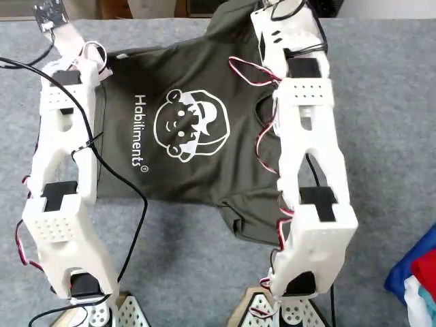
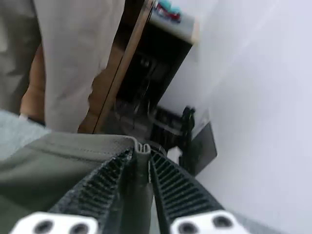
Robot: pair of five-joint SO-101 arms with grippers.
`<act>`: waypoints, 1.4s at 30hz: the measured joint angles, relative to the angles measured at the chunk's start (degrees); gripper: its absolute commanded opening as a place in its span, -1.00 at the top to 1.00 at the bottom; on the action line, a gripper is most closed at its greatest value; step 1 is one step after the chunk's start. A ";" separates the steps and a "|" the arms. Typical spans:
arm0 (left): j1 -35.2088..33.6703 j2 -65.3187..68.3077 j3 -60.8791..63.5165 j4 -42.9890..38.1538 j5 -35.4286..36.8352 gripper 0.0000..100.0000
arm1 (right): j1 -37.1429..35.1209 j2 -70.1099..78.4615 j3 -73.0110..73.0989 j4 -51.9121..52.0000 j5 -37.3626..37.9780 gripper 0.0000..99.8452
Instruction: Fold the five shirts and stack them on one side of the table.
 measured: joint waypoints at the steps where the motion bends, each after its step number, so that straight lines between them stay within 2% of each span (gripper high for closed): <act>1: 0.00 0.00 -1.41 3.08 0.00 0.96 | 0.00 -1.14 0.00 2.64 0.00 0.99; 10: 0.00 0.00 -12.40 30.15 0.00 0.96 | 0.00 -13.01 0.00 30.07 3.78 0.99; 14: 0.00 0.00 -13.89 37.27 0.00 0.96 | 0.00 -18.81 3.96 36.66 4.48 0.99; 21: 0.44 0.26 -14.15 48.44 -0.09 0.96 | 0.00 -34.29 25.85 33.49 5.27 0.99; 27: 0.62 0.26 -11.16 51.69 -0.26 0.96 | 1.67 -52.13 50.73 25.76 6.86 0.99; 30: 0.62 0.26 -10.90 55.82 -2.20 0.96 | 4.04 -60.57 61.19 24.18 7.03 0.99; 36: 1.05 0.26 -6.95 60.84 -5.36 0.96 | 8.53 -73.76 74.11 24.09 6.95 0.99; 42: -3.08 0.26 -2.46 61.45 -9.14 0.96 | 9.67 -84.48 82.64 28.13 6.95 0.99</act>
